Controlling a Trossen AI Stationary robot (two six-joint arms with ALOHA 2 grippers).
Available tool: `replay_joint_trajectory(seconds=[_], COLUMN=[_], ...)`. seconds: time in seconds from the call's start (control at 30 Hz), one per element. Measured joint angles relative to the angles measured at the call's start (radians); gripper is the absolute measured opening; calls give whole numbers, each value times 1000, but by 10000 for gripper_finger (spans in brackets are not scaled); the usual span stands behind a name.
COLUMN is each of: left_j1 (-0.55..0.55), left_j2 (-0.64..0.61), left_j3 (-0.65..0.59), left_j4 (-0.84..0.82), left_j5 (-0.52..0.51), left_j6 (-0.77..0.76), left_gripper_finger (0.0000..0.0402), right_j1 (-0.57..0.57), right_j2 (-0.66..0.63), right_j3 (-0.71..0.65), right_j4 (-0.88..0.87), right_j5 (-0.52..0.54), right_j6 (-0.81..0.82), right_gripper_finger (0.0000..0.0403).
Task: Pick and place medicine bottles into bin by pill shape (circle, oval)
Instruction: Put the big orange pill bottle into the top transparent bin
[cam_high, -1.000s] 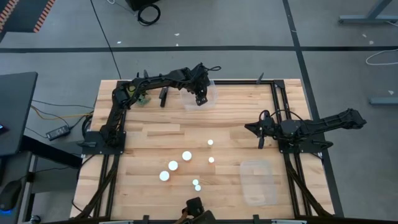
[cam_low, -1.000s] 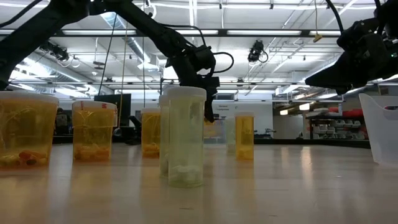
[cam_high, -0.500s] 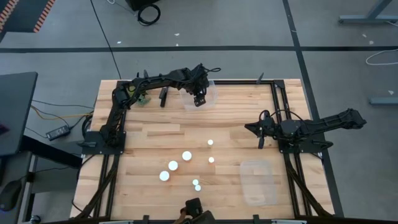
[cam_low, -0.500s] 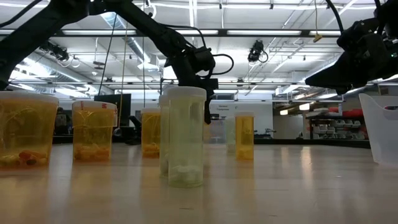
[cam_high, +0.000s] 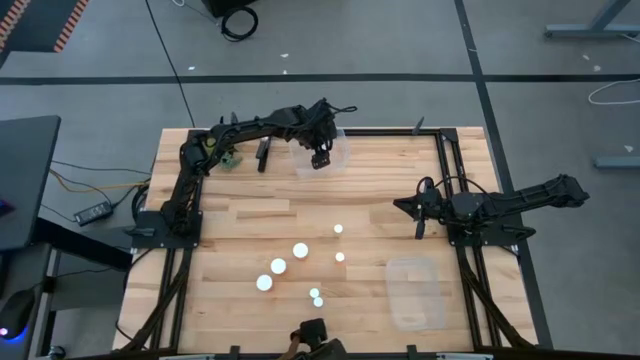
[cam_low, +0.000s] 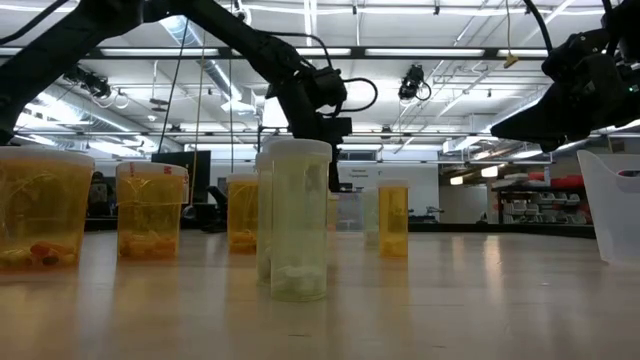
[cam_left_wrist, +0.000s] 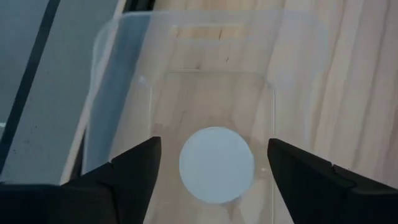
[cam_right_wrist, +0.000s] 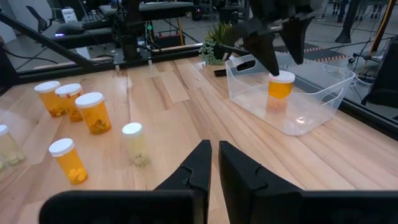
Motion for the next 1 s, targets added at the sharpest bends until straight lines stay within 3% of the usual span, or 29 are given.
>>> replay_joint_trajectory(seconds=[0.4, 0.87, 1.0], left_j1=[-100, -295, -366], left_j2=[-4, -69, -79], left_j3=[142, 140, 55], left_j4=[-232, -370, -336], left_j5=[1, 1, -1], left_j6=[102, 4, -43], left_gripper_finger=[297, 286, 286], right_j1=[0, 0, 0], right_j2=[0, 0, 0], right_j3=[0, 0, 0], right_j4=[0, 0, 0], right_j5=[0, 0, 0], right_j6=[0, 0, 0], right_gripper_finger=[37, 37, 37])
